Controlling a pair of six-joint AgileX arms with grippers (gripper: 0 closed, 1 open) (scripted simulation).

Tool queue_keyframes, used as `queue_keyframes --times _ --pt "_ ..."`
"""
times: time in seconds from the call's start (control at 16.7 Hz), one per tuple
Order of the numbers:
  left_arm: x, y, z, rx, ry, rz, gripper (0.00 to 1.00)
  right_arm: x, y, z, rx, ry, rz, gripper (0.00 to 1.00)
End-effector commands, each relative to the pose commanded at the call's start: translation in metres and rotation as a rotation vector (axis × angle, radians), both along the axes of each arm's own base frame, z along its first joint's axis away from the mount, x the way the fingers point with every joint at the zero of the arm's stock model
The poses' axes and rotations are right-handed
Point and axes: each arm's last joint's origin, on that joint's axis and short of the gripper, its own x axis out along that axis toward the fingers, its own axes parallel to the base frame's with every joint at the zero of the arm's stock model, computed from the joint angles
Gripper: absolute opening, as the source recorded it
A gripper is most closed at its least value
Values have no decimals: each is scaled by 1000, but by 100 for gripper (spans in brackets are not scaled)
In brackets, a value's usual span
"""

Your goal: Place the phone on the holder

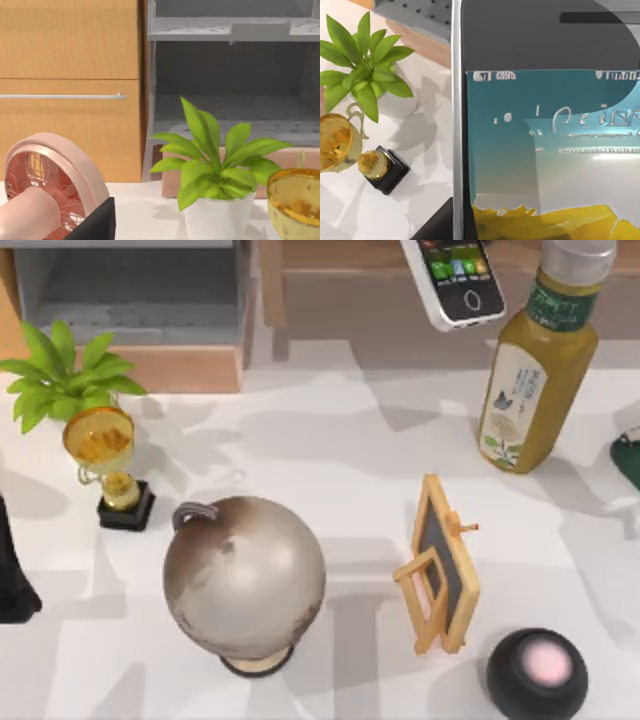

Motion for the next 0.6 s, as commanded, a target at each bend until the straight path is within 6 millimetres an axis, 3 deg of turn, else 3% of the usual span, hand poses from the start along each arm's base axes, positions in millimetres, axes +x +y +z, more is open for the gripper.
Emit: queue_keyframes --times 0.24,0.36,0.6 --pt "0 0 0 0 0 0 100 -28 -78 3 83 -172 -31 0" --pt "0 0 0 0 0 0 100 -40 -114 -10 96 -251 -58 0" --pt "0 0 0 0 0 0 100 -63 -180 -57 80 -383 -125 0"
